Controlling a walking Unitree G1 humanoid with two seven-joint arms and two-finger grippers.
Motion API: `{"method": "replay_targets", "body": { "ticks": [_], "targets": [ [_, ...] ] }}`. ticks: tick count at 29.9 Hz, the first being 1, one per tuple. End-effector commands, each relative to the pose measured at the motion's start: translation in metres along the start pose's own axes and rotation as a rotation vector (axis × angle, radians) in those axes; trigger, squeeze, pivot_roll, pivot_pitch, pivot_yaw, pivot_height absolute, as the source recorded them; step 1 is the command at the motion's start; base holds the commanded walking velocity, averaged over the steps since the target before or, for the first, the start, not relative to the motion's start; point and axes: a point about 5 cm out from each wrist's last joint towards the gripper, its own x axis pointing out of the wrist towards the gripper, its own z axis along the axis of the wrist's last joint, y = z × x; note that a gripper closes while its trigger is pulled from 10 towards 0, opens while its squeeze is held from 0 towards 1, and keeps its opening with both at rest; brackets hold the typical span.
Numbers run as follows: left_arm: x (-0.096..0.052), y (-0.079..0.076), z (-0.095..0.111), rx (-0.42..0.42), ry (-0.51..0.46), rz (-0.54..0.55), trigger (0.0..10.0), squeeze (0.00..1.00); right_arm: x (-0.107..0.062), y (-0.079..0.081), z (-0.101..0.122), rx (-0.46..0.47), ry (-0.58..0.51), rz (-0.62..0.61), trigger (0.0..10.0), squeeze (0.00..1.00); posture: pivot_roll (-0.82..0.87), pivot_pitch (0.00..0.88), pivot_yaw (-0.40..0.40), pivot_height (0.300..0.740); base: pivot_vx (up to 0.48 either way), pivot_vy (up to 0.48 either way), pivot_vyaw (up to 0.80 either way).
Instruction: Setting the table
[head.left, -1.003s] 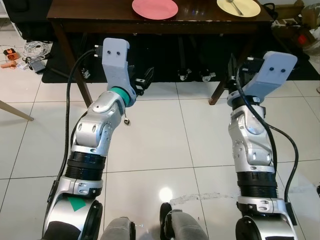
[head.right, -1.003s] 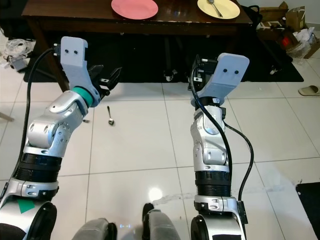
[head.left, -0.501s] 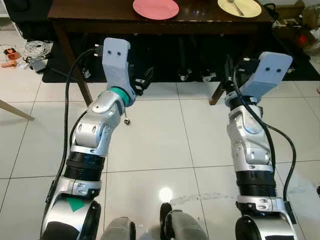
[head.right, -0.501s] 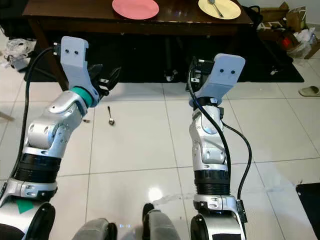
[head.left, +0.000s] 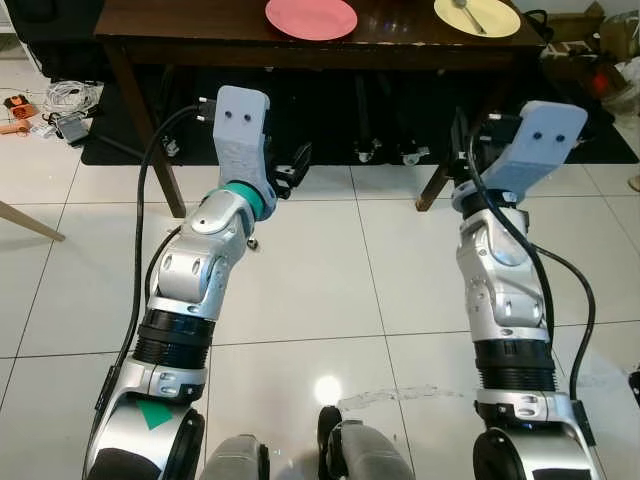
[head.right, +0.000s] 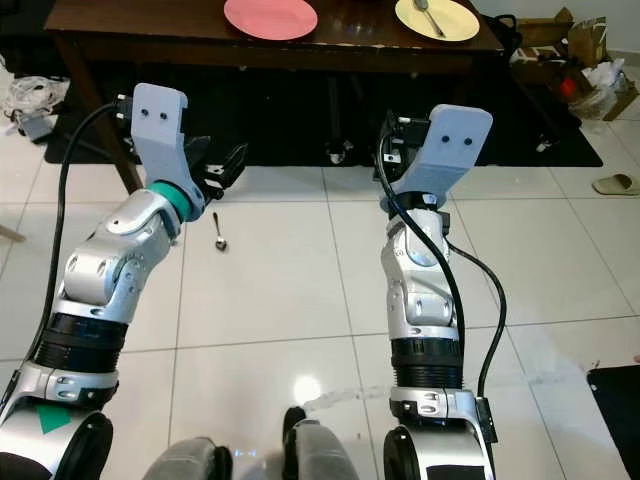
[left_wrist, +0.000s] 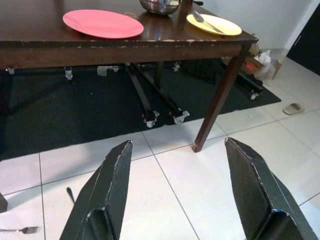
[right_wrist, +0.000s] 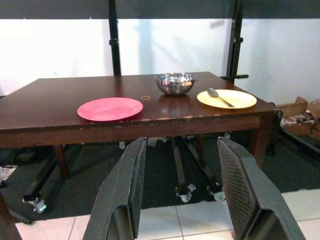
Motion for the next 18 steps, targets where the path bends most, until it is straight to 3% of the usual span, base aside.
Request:
{"method": "replay_targets", "body": {
  "ticks": [1, 2, 3, 4, 9, 10, 11, 12, 14, 18],
  "targets": [
    [-0.001, -0.003, 0.003, 0.009, -0.029, -0.002, 10.0, 0.00, 0.000, -0.006, -0.002, -0.002, 0.016, -0.014, 10.0, 0.00, 0.16, 0.084, -0.034, 0.740, 0.000, 0.000, 0.00],
    [-0.002, -0.004, 0.003, -0.042, -0.040, -0.017, 10.0, 0.00, -0.001, -0.007, -0.002, -0.002, 0.013, -0.021, 10.0, 0.00, 0.15, 0.085, -0.026, 0.740, 0.000, 0.000, 0.00],
    [-0.002, -0.004, 0.003, -0.042, -0.040, -0.017, 10.0, 0.00, -0.001, -0.007, -0.002, -0.002, 0.013, -0.021, 10.0, 0.00, 0.15, 0.085, -0.026, 0.740, 0.000, 0.000, 0.00],
    [-0.005, -0.004, -0.003, -0.147, -0.017, -0.047, 10.0, 0.00, -0.006, -0.010, -0.003, -0.008, 0.016, -0.038, 10.0, 0.00, 0.14, 0.077, -0.012, 0.740, 0.000, 0.000, 0.00],
    [-0.006, -0.001, -0.011, -0.149, 0.012, -0.032, 10.0, 0.00, -0.013, -0.015, -0.007, -0.016, 0.031, -0.060, 10.0, 0.00, 0.11, 0.077, -0.004, 0.740, 0.000, 0.000, 0.00],
    [-0.006, 0.001, -0.011, -0.165, 0.012, -0.007, 10.0, 0.00, -0.015, -0.017, -0.009, -0.022, 0.043, -0.062, 10.0, 0.00, 0.11, 0.079, -0.005, 0.740, 0.000, 0.000, 0.00],
    [-0.006, 0.002, -0.013, -0.247, 0.020, -0.002, 10.0, 0.00, -0.018, -0.020, -0.011, -0.027, 0.056, -0.062, 10.0, 0.00, 0.11, 0.081, -0.007, 0.740, 0.000, 0.000, 0.00],
    [-0.006, 0.002, -0.013, -0.247, 0.020, -0.002, 10.0, 0.00, -0.018, -0.020, -0.011, -0.027, 0.056, -0.062, 10.0, 0.00, 0.11, 0.081, -0.007, 0.740, 0.000, 0.000, 0.00],
    [-0.009, 0.003, -0.017, -0.323, 0.043, 0.010, 10.0, 0.00, -0.021, -0.023, -0.017, -0.003, 0.088, -0.071, 10.0, 0.00, 0.13, 0.084, -0.003, 0.740, 0.000, 0.000, 0.00],
    [-0.012, 0.003, -0.016, -0.324, 0.040, 0.014, 10.0, 0.00, -0.023, -0.025, -0.022, 0.023, 0.115, -0.077, 10.0, 0.00, 0.14, 0.094, 0.001, 0.740, 0.000, 0.000, 0.00]
  ]
}}
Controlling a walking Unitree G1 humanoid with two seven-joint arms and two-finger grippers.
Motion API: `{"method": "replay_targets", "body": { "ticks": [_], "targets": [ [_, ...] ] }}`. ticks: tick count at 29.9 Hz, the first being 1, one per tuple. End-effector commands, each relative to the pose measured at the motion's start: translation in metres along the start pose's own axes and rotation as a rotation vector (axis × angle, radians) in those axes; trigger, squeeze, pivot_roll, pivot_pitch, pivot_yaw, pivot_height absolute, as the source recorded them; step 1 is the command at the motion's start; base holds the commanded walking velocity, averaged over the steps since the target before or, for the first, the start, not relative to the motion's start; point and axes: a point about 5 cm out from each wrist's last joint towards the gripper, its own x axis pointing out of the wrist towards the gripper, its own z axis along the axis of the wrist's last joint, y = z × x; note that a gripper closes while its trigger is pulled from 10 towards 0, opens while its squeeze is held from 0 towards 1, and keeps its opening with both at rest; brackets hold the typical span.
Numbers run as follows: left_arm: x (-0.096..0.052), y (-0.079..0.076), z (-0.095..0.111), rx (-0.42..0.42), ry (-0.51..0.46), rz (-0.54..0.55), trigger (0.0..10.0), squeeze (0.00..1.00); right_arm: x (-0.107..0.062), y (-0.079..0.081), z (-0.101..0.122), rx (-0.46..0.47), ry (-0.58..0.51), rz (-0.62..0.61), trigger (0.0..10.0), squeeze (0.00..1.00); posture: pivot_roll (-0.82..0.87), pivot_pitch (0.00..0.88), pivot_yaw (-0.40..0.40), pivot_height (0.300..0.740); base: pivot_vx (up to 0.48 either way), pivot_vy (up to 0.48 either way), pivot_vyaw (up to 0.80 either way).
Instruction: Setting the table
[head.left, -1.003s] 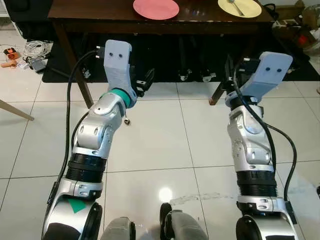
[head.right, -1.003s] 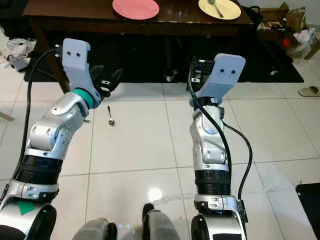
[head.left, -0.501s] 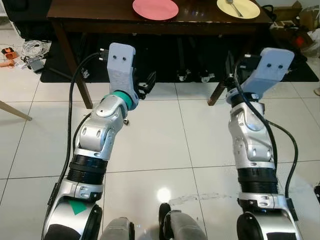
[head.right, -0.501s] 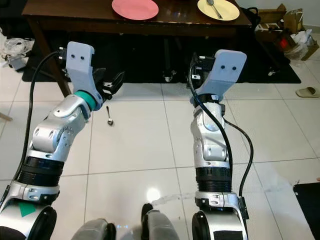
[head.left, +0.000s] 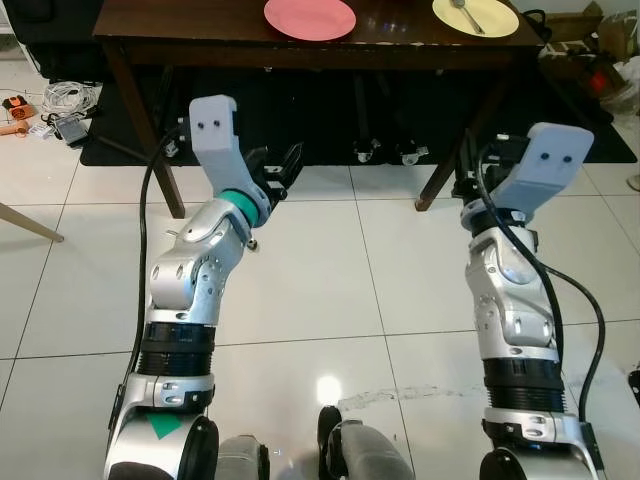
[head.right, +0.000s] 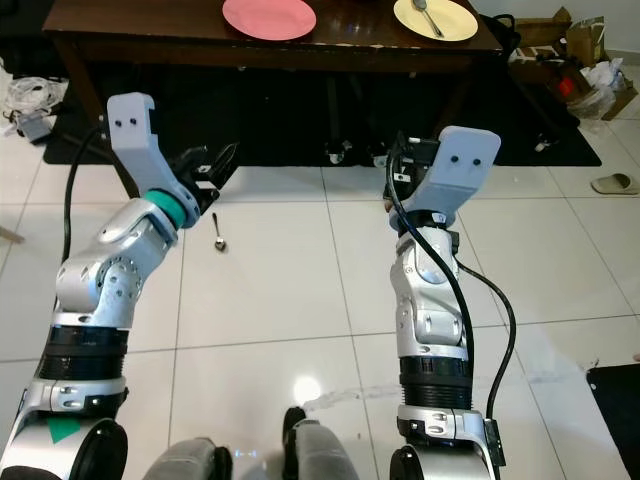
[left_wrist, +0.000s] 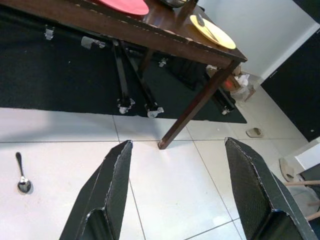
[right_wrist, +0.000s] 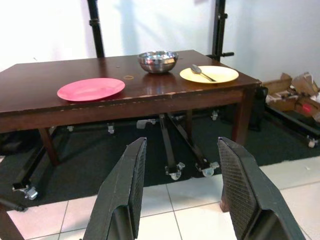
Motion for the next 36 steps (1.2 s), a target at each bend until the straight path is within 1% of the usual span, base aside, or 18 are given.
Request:
{"method": "replay_targets", "body": {
  "ticks": [1, 2, 3, 4, 5, 7, 11, 14, 16, 17, 18, 21, 27, 30, 31, 33, 34, 36],
  "targets": [
    [-0.003, -0.001, -0.001, 0.009, 0.000, -0.003, 10.0, 0.00, -0.004, -0.006, -0.010, -0.002, 0.045, -0.013, 10.0, 0.00, 0.16, 0.094, 0.003, 0.740, 0.000, 0.000, 0.00],
    [-0.006, 0.002, 0.001, 0.051, -0.008, 0.003, 10.0, 0.00, -0.007, -0.006, -0.015, -0.005, 0.058, -0.005, 10.0, 0.00, 0.16, 0.091, 0.009, 0.740, 0.000, 0.000, 0.00],
    [-0.008, 0.005, 0.003, 0.135, -0.027, 0.017, 10.0, 0.00, -0.009, -0.005, -0.018, -0.009, 0.067, 0.005, 10.0, 0.00, 0.16, 0.088, 0.016, 0.740, 0.000, 0.000, 0.00],
    [-0.008, 0.005, 0.003, 0.135, -0.027, 0.017, 10.0, 0.00, -0.009, -0.005, -0.018, -0.009, 0.067, 0.005, 10.0, 0.00, 0.16, 0.088, 0.016, 0.740, 0.000, 0.000, 0.00],
    [-0.010, 0.008, 0.004, 0.203, -0.034, 0.032, 10.0, 0.00, -0.011, -0.003, -0.019, -0.011, 0.070, 0.013, 10.0, 0.00, 0.16, 0.089, 0.017, 0.740, 0.000, 0.000, 0.00],
    [-0.011, 0.013, 0.007, 0.283, -0.057, 0.058, 10.0, 0.00, -0.011, 0.002, -0.015, 0.002, 0.057, 0.025, 10.0, 0.00, 0.14, 0.087, 0.023, 0.740, 0.000, 0.000, 0.00],
    [-0.010, 0.015, 0.005, 0.308, -0.055, 0.086, 10.0, 0.00, -0.009, 0.007, -0.012, 0.012, 0.044, 0.037, 10.0, 0.00, 0.13, 0.079, 0.029, 0.740, 0.000, 0.000, 0.00],
    [-0.008, 0.013, 0.003, 0.276, -0.064, 0.052, 10.0, 0.00, -0.009, 0.007, -0.008, 0.010, 0.031, 0.035, 10.0, 0.00, 0.11, 0.087, 0.036, 0.740, 0.000, 0.000, 0.00],
    [-0.007, 0.010, 0.002, 0.278, -0.065, 0.027, 10.0, 0.00, -0.009, 0.006, -0.006, 0.011, 0.025, 0.031, 10.0, 0.00, 0.12, 0.091, 0.037, 0.740, 0.000, 0.000, 0.00],
    [-0.007, 0.007, 0.001, 0.307, -0.065, 0.008, 10.0, 0.00, -0.009, 0.005, -0.005, 0.013, 0.021, 0.027, 10.0, 0.00, 0.12, 0.093, 0.037, 0.740, 0.000, 0.000, 0.00],
    [-0.007, 0.007, 0.001, 0.307, -0.065, 0.008, 10.0, 0.00, -0.009, 0.005, -0.005, 0.013, 0.021, 0.027, 10.0, 0.00, 0.12, 0.093, 0.037, 0.740, 0.000, 0.000, 0.00],
    [-0.010, 0.003, -0.004, 0.361, -0.064, -0.019, 10.0, 0.00, -0.011, 0.005, -0.006, 0.013, 0.024, 0.023, 10.0, 0.00, 0.11, 0.091, 0.037, 0.740, 0.000, 0.000, 0.00],
    [-0.010, 0.000, -0.010, 0.370, -0.051, -0.039, 10.0, 0.00, -0.012, 0.006, -0.007, 0.016, 0.028, 0.023, 10.0, 0.00, 0.11, 0.094, 0.036, 0.740, 0.000, 0.000, 0.00],
    [-0.011, -0.001, -0.013, 0.378, -0.041, -0.048, 10.0, 0.00, -0.010, 0.004, -0.008, 0.014, 0.031, 0.010, 10.0, 0.00, 0.11, 0.094, 0.035, 0.740, 0.000, 0.000, 0.00],
    [-0.012, 0.000, -0.014, 0.387, -0.039, -0.046, 10.0, 0.00, -0.010, 0.002, -0.008, 0.012, 0.037, 0.001, 10.0, 0.00, 0.11, 0.096, 0.031, 0.740, 0.000, 0.000, 0.00],
    [-0.014, 0.004, -0.015, 0.411, -0.043, -0.027, 10.0, 0.00, -0.011, -0.001, -0.012, -0.034, 0.052, 0.002, 10.0, 0.00, 0.12, 0.096, 0.030, 0.740, 0.000, 0.000, 0.00],
    [-0.015, 0.005, -0.014, 0.438, -0.048, -0.027, 10.0, 0.00, -0.012, -0.001, -0.014, -0.057, 0.056, 0.011, 10.0, 0.00, 0.13, 0.092, 0.030, 0.740, 0.000, 0.000, 0.00],
    [-0.017, 0.007, -0.014, 0.504, -0.065, -0.023, 10.0, 0.00, -0.013, 0.001, -0.015, -0.052, 0.060, 0.022, 10.0, 0.00, 0.13, 0.091, 0.030, 0.740, 0.000, 0.000, 0.00]
  ]
}}
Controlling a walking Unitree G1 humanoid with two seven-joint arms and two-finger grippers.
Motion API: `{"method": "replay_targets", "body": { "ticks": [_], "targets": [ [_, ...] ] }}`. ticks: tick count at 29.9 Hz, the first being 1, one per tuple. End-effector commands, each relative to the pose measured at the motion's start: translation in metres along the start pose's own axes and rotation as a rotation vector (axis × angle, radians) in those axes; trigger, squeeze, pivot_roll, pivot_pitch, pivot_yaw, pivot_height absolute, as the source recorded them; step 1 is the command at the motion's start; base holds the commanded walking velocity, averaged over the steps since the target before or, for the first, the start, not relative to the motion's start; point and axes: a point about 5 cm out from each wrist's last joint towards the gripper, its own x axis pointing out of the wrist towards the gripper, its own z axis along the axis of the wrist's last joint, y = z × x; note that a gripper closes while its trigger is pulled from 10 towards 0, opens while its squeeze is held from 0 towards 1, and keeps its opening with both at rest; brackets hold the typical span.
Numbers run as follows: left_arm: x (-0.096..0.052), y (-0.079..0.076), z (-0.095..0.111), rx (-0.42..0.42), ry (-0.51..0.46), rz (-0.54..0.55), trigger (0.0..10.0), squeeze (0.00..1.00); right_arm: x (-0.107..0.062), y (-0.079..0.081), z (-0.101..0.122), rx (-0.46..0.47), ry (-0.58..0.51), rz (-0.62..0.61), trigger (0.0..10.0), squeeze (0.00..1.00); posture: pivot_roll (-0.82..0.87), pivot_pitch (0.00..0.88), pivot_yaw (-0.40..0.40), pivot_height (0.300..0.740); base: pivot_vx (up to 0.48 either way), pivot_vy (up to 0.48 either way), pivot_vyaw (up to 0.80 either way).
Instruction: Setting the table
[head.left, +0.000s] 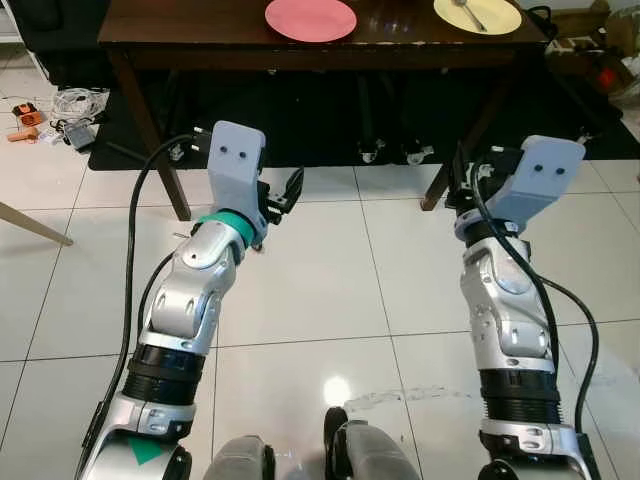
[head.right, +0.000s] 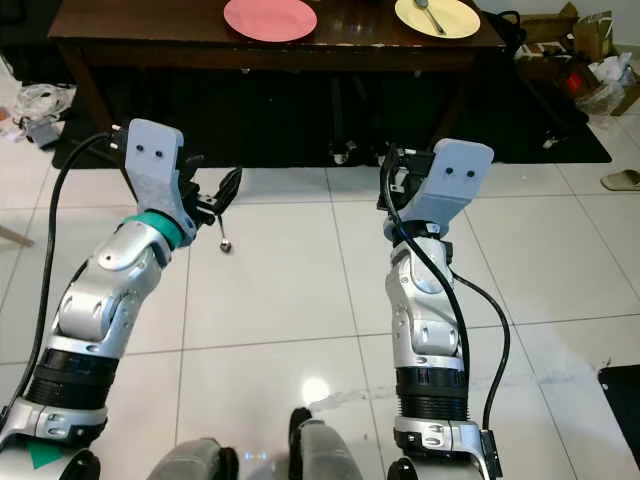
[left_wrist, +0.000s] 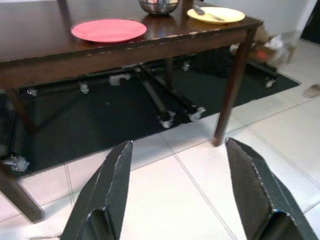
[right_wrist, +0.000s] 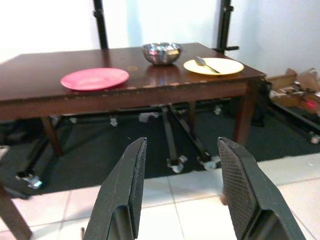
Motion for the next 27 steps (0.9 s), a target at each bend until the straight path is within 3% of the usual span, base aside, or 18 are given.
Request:
{"method": "replay_targets", "body": {
  "ticks": [1, 13, 16, 27],
  "targets": [
    [-0.0021, -0.0025, -0.0032, 0.052, -0.004, -0.006, 10.0, 0.00, -0.0035, -0.0019, -0.0072, -0.011, 0.034, 0.001, 10.0, 0.00, 0.13, 0.091, 0.030, 0.740, 0.000, 0.000, 0.00],
    [0.0003, -0.0006, -0.0037, 0.071, -0.020, 0.005, 10.0, 0.00, -0.0029, 0.0029, -0.0066, 0.022, 0.025, -0.011, 10.0, 0.00, 0.12, 0.081, 0.040, 0.740, 0.000, 0.000, 0.00],
    [0.0027, 0.0014, -0.0028, 0.073, -0.028, 0.018, 10.0, 0.00, -0.0026, 0.0009, -0.0063, 0.031, 0.026, -0.021, 10.0, 0.00, 0.12, 0.082, 0.040, 0.740, 0.356, 0.000, 0.00],
    [0.0065, 0.0017, -0.0003, 0.078, -0.047, 0.024, 10.0, 0.00, -0.0017, 0.0008, -0.0063, 0.013, 0.030, -0.021, 10.0, 0.00, 0.12, 0.088, 0.047, 0.740, 0.480, 0.000, -0.69]
  ]
}}
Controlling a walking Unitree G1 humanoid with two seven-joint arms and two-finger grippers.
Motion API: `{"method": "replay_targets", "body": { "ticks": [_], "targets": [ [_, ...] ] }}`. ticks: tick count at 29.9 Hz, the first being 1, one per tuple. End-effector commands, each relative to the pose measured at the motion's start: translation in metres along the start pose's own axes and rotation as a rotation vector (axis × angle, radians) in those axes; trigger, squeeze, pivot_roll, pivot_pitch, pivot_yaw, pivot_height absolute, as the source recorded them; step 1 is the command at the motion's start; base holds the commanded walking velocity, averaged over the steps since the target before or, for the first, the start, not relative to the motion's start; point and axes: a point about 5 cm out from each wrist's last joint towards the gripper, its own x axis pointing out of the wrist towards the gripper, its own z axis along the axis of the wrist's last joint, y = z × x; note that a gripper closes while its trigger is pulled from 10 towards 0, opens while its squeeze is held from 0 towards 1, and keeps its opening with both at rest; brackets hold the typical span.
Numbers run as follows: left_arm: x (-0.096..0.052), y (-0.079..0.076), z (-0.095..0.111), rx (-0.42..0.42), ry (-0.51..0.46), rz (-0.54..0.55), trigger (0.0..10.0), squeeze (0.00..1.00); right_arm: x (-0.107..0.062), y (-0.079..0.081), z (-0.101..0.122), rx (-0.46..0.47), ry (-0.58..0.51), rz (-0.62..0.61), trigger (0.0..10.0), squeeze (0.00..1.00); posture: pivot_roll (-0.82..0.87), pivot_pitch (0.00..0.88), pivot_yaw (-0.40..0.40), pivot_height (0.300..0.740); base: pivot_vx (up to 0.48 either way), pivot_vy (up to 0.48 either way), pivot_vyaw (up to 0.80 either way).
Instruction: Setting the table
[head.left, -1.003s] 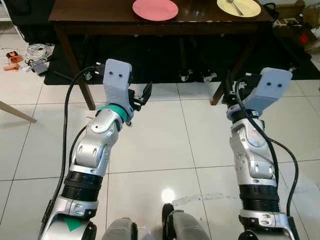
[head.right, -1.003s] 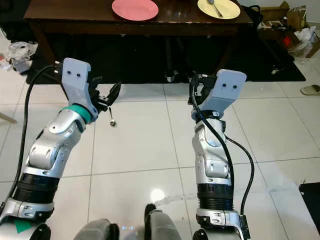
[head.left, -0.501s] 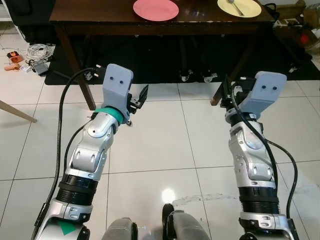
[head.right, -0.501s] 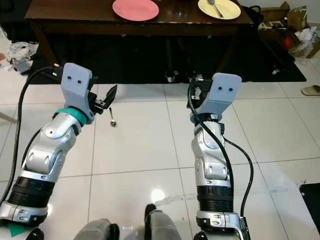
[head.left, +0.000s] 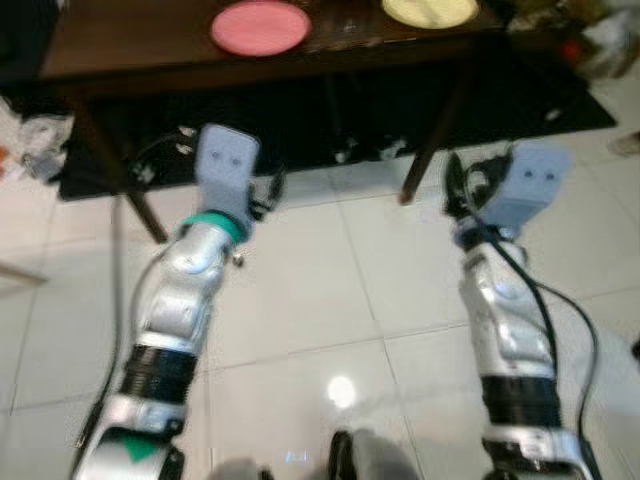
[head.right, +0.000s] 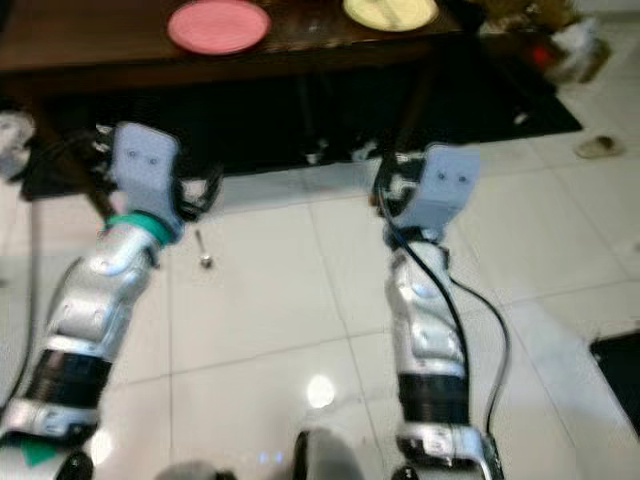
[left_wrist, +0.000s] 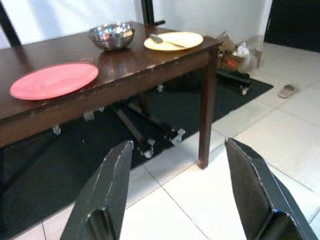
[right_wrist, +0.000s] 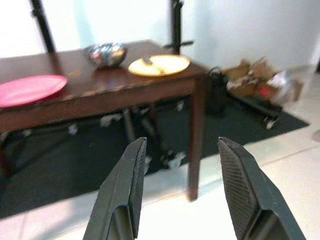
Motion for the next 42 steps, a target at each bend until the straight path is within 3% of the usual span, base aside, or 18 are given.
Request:
{"method": "replay_targets", "body": {
  "ticks": [1, 17, 28, 42],
  "targets": [
    [-0.003, 0.007, -0.006, 0.007, 0.025, 0.019, 10.0, 0.00, -0.002, 0.005, -0.005, 0.004, 0.017, 0.010, 10.0, 0.00, 0.12, 0.088, 0.047, 0.740, 0.480, 0.000, 0.00],
    [-0.001, 0.006, -0.006, 0.013, 0.012, 0.020, 10.0, 0.00, -0.001, 0.005, -0.003, -0.007, 0.005, 0.012, 10.0, 0.00, 0.12, 0.093, 0.046, 0.740, 0.480, 0.000, 0.00],
    [-0.001, 0.008, -0.004, 0.032, -0.003, 0.035, 10.0, 0.00, 0.004, 0.015, 0.010, 0.001, -0.043, 0.065, 10.0, 0.00, 0.13, 0.097, 0.041, 0.740, 0.480, 0.000, 0.00],
    [0.002, 0.006, -0.002, 0.044, -0.013, 0.021, 10.0, 0.00, 0.003, 0.012, 0.010, 0.005, -0.045, 0.046, 10.0, 0.00, 0.12, 0.100, 0.044, 0.740, 0.480, 0.000, 0.00]
  ]
}}
